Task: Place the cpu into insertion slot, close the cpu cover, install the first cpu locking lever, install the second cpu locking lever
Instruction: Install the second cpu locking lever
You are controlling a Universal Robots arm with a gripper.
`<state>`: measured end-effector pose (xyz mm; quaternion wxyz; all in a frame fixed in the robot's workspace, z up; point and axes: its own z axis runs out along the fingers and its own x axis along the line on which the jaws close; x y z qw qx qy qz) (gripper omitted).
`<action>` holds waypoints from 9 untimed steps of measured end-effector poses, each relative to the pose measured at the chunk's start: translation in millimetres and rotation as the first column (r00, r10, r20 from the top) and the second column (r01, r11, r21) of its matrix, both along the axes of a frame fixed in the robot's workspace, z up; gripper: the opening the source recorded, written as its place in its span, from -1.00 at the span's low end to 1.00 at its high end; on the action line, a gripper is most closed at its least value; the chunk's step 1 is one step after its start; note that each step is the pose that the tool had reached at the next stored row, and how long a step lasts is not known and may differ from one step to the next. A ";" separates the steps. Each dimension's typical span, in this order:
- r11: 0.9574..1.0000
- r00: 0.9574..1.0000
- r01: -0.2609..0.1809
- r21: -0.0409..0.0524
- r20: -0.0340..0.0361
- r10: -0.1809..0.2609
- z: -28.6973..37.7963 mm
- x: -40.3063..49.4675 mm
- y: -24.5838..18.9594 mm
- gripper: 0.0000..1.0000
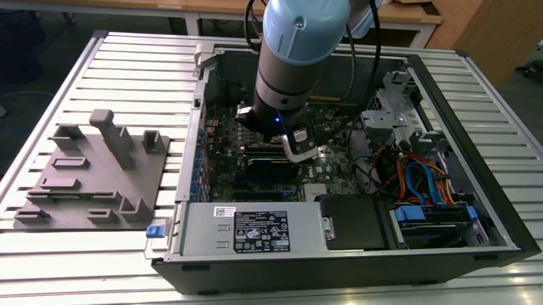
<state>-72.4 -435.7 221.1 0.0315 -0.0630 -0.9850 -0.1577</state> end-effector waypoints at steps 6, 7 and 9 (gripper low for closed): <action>1.000 1.000 0.000 0.015 0.000 0.000 -7.2 0.0 -0.1 -0.80; 1.000 1.000 0.000 0.015 0.000 0.000 -7.3 -0.1 -0.1 -0.80; 1.000 1.000 0.001 0.015 0.000 -0.001 -7.5 0.0 -0.1 -0.80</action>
